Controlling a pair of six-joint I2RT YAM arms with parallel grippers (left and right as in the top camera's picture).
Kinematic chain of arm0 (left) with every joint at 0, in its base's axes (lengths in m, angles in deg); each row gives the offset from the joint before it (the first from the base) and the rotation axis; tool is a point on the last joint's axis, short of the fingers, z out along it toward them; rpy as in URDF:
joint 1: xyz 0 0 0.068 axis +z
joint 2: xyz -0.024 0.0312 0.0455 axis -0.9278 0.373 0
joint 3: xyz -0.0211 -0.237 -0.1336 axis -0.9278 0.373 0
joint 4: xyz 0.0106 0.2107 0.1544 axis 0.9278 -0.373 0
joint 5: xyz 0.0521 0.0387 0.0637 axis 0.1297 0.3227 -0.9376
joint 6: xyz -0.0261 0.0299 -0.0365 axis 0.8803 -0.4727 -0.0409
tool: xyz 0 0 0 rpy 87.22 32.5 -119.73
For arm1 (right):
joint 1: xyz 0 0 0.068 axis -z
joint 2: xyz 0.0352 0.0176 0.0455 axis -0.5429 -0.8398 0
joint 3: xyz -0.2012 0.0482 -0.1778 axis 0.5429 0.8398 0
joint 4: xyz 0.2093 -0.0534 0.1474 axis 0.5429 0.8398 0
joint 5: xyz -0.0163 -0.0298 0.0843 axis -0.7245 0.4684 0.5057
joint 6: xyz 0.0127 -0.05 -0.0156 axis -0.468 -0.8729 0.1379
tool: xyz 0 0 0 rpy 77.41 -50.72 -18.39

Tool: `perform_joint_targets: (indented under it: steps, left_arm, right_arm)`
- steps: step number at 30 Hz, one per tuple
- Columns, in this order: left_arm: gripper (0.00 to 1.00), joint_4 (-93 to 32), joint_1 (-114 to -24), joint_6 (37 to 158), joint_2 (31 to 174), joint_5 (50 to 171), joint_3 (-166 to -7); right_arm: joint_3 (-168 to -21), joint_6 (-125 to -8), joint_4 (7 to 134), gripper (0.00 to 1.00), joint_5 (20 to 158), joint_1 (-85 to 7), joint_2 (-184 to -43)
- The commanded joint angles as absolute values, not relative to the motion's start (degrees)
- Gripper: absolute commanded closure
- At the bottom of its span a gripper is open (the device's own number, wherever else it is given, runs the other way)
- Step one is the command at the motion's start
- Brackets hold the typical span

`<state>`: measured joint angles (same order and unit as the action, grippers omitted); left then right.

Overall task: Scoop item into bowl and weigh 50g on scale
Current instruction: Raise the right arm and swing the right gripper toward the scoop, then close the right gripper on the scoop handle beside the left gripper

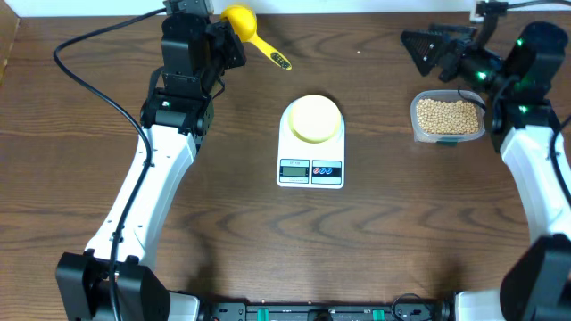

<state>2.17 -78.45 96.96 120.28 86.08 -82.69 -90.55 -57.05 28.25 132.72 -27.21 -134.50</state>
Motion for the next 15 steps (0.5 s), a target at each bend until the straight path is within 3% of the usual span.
perform_joint_targets:
  steps: [1,15]
  left_arm:
    - [0.92,2.48,-78.42,103.06,119.56,85.56,-82.84]
    - [0.92,2.65,-78.42,126.73,119.56,87.31,-82.84]
  right_arm:
    - [-95.04,-53.66,27.92,0.01,139.93,-27.04,-138.29]
    - [-96.26,-47.44,5.58,0.01,139.74,-35.17,-142.11]
